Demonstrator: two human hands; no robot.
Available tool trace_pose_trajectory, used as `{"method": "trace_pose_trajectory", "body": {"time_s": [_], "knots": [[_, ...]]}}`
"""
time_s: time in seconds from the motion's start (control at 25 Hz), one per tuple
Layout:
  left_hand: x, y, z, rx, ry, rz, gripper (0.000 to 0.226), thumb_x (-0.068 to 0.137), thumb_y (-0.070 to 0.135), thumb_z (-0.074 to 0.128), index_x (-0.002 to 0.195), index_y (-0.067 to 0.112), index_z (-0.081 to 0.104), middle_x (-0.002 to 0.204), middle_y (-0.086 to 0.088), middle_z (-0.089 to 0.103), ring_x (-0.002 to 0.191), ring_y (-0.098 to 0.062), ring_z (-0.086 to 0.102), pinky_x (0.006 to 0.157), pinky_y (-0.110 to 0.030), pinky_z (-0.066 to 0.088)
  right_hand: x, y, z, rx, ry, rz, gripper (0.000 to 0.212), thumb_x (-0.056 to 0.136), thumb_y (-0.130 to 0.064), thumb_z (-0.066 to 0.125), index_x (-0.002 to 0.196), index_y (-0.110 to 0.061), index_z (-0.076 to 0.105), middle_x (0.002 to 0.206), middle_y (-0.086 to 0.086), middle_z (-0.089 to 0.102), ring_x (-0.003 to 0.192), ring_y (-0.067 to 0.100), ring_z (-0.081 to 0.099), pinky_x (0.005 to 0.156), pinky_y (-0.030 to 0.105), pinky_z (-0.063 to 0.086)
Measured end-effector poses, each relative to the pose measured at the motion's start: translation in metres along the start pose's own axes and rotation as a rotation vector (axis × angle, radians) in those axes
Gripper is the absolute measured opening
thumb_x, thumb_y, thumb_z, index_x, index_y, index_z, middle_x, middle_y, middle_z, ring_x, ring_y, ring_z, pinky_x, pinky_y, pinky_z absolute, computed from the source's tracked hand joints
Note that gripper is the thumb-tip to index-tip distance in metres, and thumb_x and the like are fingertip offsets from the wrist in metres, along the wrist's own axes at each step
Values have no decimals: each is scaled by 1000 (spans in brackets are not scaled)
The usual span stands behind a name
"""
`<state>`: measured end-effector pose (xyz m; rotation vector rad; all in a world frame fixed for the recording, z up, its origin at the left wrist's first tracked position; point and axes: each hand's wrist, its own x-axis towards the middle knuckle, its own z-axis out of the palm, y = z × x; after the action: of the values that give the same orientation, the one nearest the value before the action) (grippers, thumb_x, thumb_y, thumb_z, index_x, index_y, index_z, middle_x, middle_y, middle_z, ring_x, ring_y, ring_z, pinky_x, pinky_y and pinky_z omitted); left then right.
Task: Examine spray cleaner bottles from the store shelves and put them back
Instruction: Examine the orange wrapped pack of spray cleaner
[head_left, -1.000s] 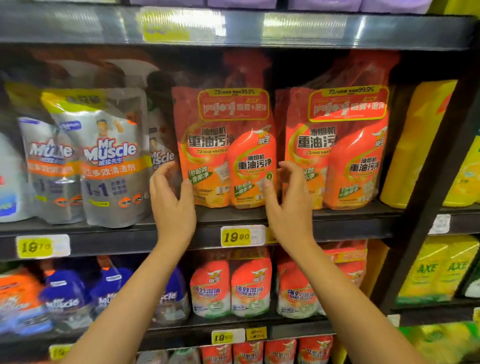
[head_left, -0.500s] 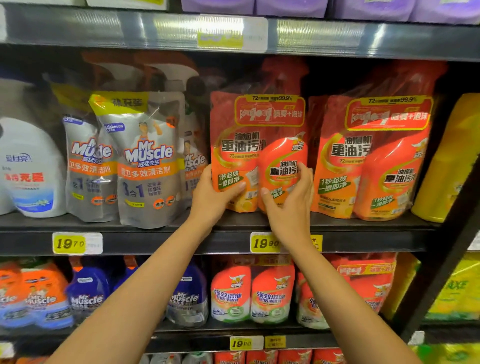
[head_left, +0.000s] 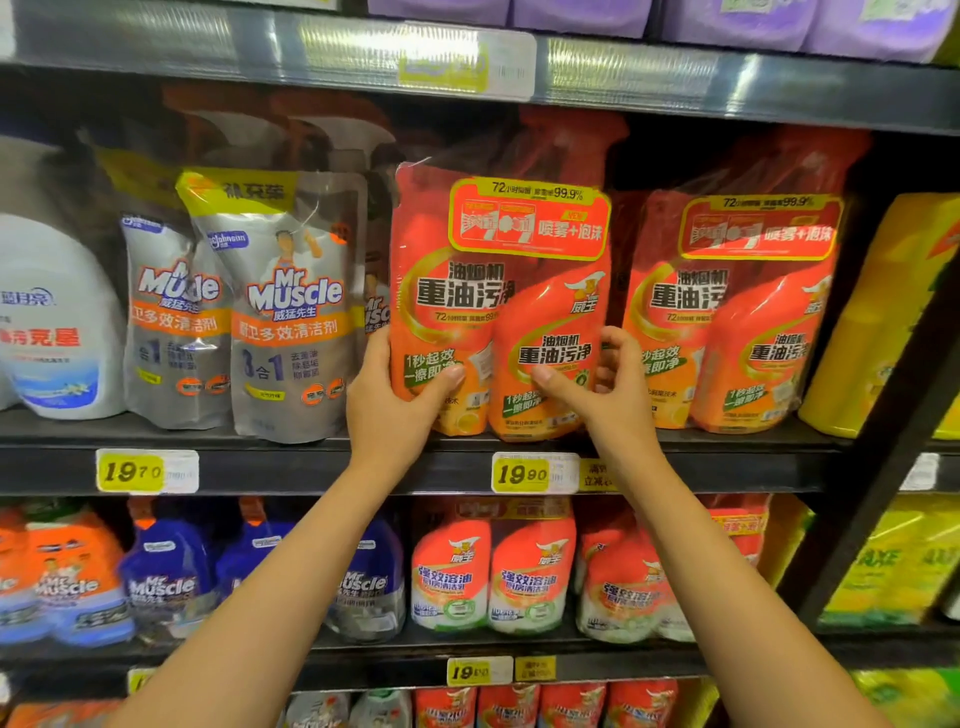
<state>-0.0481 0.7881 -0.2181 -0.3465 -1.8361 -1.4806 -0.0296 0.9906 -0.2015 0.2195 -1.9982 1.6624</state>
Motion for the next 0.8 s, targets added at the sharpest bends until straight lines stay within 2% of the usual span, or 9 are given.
{"method": "trace_pose_trajectory", "body": {"time_s": [0.08, 0.16, 0.28, 0.36, 0.44, 0.52, 0.68, 0.8], "knots": [[-7, 6, 0, -3, 18, 69, 54, 72, 53, 66, 117, 27, 52, 100, 26, 58, 94, -2, 60, 85, -31, 51, -5, -4, -5, 97, -98, -20, 68, 64, -40, 80, 118, -28, 41, 114, 3, 66, 104, 15, 66, 76, 29, 56], [-17, 14, 0, -65, 4, 59, 51, 74, 51, 65, 118, 28, 50, 104, 24, 58, 99, -4, 60, 87, -28, 50, -13, -11, -10, 128, -108, -36, 67, 64, -37, 79, 116, -24, 40, 107, 2, 70, 97, 16, 70, 71, 31, 58], [-31, 27, -11, -247, -69, 7, 56, 75, 42, 67, 127, 30, 48, 115, 20, 61, 108, 0, 59, 87, -16, 49, -29, -21, -19, 126, -103, -38, 77, 62, -38, 82, 125, -18, 42, 108, 2, 72, 97, 17, 70, 77, 34, 59], [-35, 32, -25, -331, -174, -15, 66, 75, 37, 69, 136, 32, 44, 125, 10, 62, 114, -9, 60, 90, -22, 51, -45, -23, -22, 164, -110, -9, 83, 62, -32, 88, 130, -13, 45, 108, 2, 72, 97, 14, 70, 79, 28, 58], [-45, 39, -40, -399, -270, -62, 65, 75, 36, 69, 134, 43, 45, 124, 10, 64, 111, -10, 63, 83, -21, 54, -64, -20, -22, 245, -99, 17, 76, 62, -30, 88, 127, -12, 52, 108, 1, 73, 98, 16, 70, 76, 26, 57], [-65, 44, -48, -469, -304, -139, 58, 74, 35, 69, 127, 50, 51, 119, 12, 68, 105, -10, 67, 76, -20, 55, -85, -15, -22, 320, -103, 43, 68, 62, -36, 85, 121, -20, 57, 110, 0, 72, 101, 20, 69, 76, 28, 57], [-118, 39, -49, -503, -359, -291, 67, 75, 34, 69, 137, 41, 44, 125, 1, 65, 110, -22, 65, 81, -36, 58, -124, 3, -29, 398, -201, 177, 59, 63, -36, 82, 116, -42, 55, 111, -2, 70, 102, 22, 69, 77, 31, 57], [-153, 31, -53, -500, -343, -394, 69, 75, 27, 74, 136, 41, 45, 124, -1, 65, 109, -25, 65, 80, -43, 58, -156, 23, -33, 414, -229, 285, 69, 64, -34, 80, 124, -35, 48, 111, 0, 70, 102, 23, 69, 79, 35, 57]]}}
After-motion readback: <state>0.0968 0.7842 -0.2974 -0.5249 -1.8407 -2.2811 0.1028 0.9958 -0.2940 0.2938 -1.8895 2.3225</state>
